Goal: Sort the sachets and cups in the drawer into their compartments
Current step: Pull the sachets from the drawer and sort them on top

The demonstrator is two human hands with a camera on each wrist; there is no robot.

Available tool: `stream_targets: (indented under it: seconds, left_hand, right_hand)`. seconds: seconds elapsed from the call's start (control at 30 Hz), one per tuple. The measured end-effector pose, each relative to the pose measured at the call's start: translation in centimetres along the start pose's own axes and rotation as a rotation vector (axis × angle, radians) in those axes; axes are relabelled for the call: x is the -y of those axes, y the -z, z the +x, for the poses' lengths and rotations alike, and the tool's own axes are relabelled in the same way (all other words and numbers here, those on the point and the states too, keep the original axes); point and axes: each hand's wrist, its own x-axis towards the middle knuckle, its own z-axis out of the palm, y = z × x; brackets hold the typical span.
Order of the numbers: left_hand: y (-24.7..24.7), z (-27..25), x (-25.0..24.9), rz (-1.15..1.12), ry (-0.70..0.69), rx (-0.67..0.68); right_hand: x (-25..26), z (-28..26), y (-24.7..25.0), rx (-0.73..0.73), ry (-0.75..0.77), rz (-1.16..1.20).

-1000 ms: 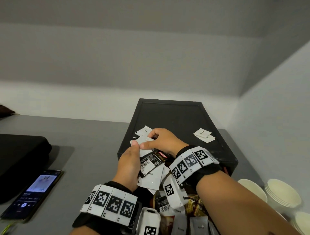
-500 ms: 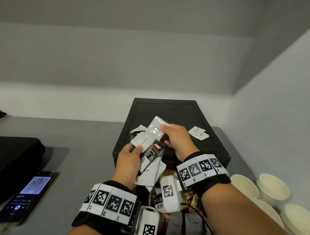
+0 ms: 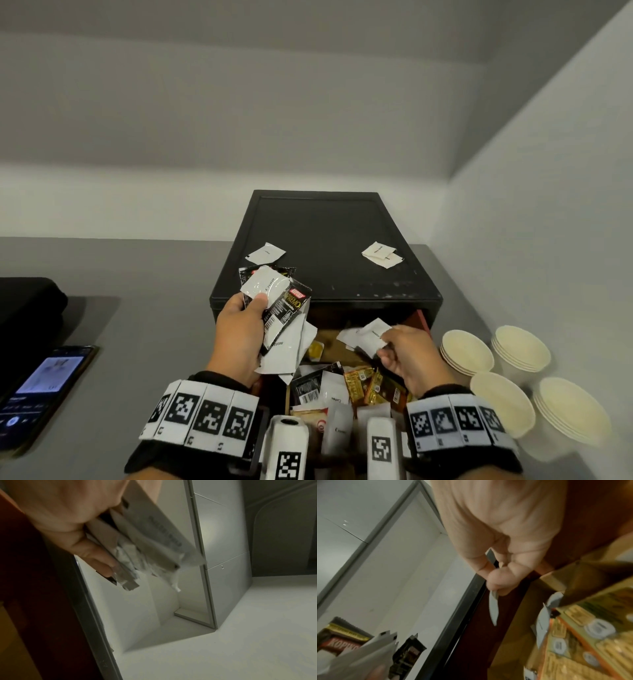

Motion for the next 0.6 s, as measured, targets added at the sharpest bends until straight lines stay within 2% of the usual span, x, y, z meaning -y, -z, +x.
stream_targets:
  seconds: [0.13,0.3,0.43,0.53,0.6]
  left_hand:
    - [0.2,-0.5,0.5,-0.008,-0.001,-0.011]
    - [0.7,-1.1,0.7,0.002,0.000,-0.022]
    - [0.5,-1.7,1.3,0.046,0.000,0.001]
    - [0.2,-2.1,1.7,0.095,-0.004,0.040]
    - [0.0,-2.2,1.9,0.130,-0.032,0.058]
  right_hand:
    - [-0.2,0.7,-0.3,-0.028,0.036,0.106]
    - [0.4,0.4,0.0,-0.007,0.048,-0.018]
    - [2.1,-2.1,-0.2,0.110,-0.033,0.000]
    - [3.3,-3.8,-1.1,0.282,0.154,-0.162]
    - [4.5,-4.9,-2.2,0.338,0.305,-0.325]
